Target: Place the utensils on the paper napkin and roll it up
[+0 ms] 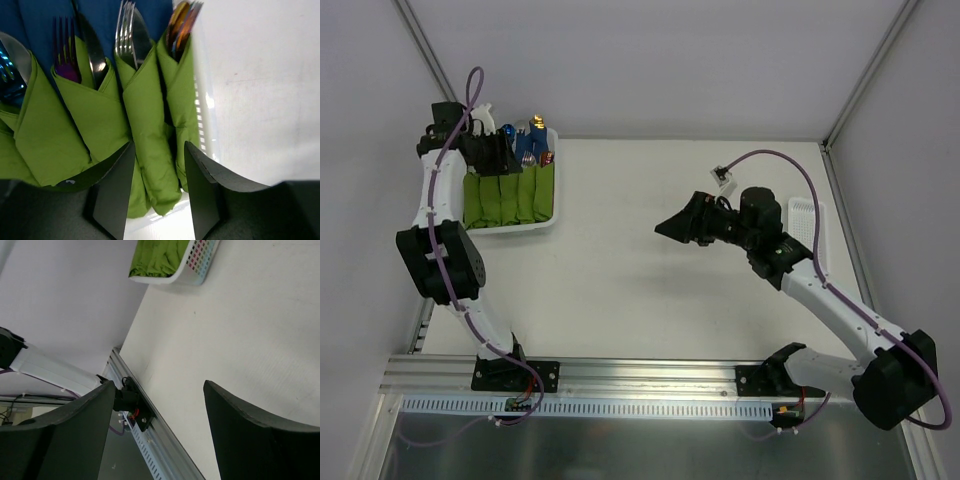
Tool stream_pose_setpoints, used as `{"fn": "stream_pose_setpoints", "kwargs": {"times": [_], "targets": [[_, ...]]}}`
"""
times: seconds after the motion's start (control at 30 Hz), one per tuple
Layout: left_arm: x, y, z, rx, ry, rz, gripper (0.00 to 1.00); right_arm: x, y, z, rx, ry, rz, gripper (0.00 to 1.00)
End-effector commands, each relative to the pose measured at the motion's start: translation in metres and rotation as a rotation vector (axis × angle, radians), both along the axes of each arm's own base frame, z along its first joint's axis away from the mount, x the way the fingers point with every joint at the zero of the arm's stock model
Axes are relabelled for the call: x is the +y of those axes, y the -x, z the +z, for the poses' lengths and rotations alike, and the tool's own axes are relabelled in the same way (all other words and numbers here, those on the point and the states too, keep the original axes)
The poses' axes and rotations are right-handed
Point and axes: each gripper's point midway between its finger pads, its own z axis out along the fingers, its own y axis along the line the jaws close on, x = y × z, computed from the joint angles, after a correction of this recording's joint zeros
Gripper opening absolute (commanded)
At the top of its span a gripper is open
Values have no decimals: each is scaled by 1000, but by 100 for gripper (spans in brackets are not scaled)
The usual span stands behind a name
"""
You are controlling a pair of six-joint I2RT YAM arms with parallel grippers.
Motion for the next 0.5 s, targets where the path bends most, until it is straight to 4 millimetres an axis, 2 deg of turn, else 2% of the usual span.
{"fn": "stream_pose_setpoints", "kwargs": {"times": [0.0,0.1,0.13,0.17,0.2,0.23,0.27,0.33,0.37,0.4,0.43,0.47], "targets": [[-23,14,85,-222,62,-134,45,-14,2,8,-73,73,-24,76],[-51,39,116,-306,122,-251,48,-25,5,-3,-75,162,-32,78],[-58,46,123,-322,131,-274,48,-28,6,-6,-78,186,-37,78],[-66,55,120,-322,135,-308,49,-32,9,-13,-59,217,-36,78],[-81,68,131,-356,136,-356,50,-37,7,-16,-75,250,-46,78],[-89,77,134,-367,133,-383,52,-39,8,-19,-78,270,-49,78],[-97,84,134,-371,130,-406,54,-43,8,-22,-76,291,-55,79],[-123,109,128,-382,93,-483,74,-54,9,-33,-79,360,-75,80],[-132,117,111,-356,75,-506,91,-59,12,-41,-63,397,-78,83],[-137,129,113,-374,47,-520,99,-66,9,-44,-66,432,-106,86],[-147,136,108,-371,29,-547,99,-71,9,-46,-70,457,-116,90],[-157,145,90,-334,23,-568,99,-77,10,-50,-83,492,-120,99]]}}
